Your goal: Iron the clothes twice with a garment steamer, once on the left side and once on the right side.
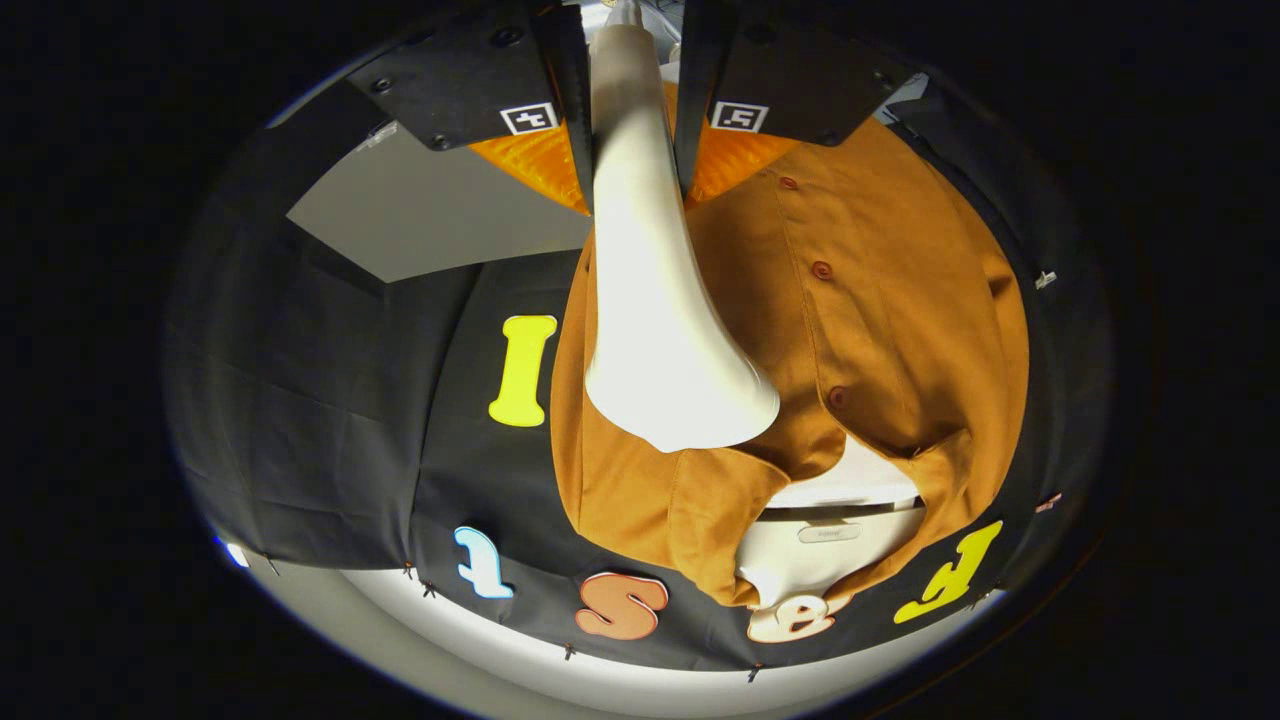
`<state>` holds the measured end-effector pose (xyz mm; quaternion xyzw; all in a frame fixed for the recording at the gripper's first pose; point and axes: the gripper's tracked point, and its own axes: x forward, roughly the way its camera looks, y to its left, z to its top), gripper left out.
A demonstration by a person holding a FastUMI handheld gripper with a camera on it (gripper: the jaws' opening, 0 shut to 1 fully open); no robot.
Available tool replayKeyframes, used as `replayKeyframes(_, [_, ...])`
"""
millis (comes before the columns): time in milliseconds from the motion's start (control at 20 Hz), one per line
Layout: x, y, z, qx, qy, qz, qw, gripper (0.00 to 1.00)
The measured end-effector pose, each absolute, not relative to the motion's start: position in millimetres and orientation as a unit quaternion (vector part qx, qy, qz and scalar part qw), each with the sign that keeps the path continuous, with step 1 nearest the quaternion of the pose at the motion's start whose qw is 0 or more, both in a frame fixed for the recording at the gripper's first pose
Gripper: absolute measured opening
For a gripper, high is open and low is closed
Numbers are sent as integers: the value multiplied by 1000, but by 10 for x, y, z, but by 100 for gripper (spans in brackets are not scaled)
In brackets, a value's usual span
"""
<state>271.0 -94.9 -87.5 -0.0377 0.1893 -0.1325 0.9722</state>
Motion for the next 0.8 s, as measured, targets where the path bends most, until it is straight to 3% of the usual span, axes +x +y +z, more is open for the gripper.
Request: replayKeyframes(800, [2689,-930,-1714,-66,290,-169,940,41])
